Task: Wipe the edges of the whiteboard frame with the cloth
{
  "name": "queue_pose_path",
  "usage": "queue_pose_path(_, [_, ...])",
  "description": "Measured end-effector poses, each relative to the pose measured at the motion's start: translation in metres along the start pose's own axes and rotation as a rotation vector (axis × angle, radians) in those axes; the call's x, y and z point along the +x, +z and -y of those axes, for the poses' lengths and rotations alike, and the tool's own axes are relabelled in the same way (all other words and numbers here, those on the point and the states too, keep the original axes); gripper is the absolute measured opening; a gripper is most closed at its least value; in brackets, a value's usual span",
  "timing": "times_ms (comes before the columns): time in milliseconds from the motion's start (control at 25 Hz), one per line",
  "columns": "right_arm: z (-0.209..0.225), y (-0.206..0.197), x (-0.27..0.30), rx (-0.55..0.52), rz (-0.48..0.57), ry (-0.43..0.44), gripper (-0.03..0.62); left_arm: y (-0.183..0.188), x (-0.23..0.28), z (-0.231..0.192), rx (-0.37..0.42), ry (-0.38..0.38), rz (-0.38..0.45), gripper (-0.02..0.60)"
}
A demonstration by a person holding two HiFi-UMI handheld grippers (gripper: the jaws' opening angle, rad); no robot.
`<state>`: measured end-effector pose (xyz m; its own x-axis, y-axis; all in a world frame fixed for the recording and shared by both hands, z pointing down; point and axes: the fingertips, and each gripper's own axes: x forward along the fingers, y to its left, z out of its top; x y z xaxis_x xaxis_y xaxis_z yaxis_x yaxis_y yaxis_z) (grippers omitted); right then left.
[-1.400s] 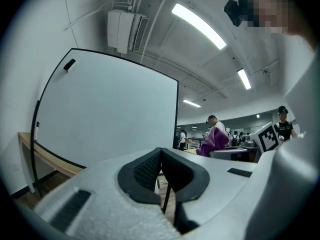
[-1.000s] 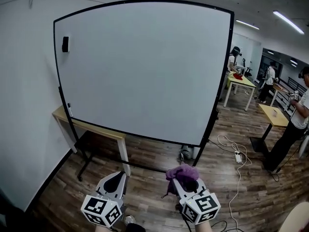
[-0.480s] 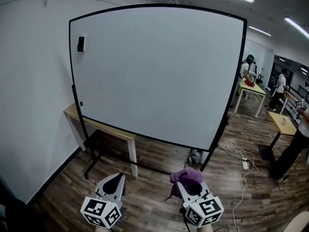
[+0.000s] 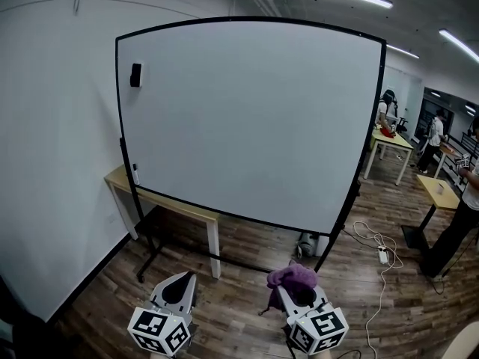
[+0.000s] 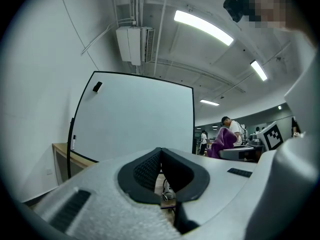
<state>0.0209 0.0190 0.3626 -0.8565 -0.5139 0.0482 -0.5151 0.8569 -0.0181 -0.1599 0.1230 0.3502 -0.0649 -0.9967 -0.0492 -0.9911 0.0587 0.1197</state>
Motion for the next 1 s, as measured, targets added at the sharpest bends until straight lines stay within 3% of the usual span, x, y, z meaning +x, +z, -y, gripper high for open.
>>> queue_pose_path(1000, [-0.064, -0.005, -0.002, -0.036, -0.020, -0.020, 0.114, 0.002, -0.037, -0.027, -0.013, -0.054, -0.005, 0.017])
